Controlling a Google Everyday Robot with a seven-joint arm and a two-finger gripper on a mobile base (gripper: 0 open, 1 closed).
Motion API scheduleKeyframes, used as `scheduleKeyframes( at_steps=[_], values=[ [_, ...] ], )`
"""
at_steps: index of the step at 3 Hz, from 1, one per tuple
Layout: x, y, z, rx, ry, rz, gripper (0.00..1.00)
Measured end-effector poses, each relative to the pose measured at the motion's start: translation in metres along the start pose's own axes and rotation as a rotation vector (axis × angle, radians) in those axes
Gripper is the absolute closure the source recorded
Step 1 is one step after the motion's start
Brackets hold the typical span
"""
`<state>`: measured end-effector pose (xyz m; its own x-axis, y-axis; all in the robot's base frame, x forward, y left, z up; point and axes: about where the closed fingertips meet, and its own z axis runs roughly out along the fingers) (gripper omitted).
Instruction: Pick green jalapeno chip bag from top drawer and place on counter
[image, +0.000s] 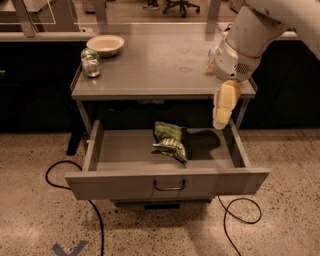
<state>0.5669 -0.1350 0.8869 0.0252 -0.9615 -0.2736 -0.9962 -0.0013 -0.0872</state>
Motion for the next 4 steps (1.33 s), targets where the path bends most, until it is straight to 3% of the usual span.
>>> scheduleKeyframes(
  at_steps=[1,2,3,4],
  values=[
    [0.000,-0.002,0.001,0.003,-0.004,0.001,0.00],
    [-0.001,-0.006,0.043,-0.059,-0.065,0.007,0.00],
    [-0.025,-0.008,0.112,-0.141,-0.191,-0.020,0.00],
    [-0.066,-0.009,0.178,-0.188,-0.303,-0.054,0.00]
  ],
)
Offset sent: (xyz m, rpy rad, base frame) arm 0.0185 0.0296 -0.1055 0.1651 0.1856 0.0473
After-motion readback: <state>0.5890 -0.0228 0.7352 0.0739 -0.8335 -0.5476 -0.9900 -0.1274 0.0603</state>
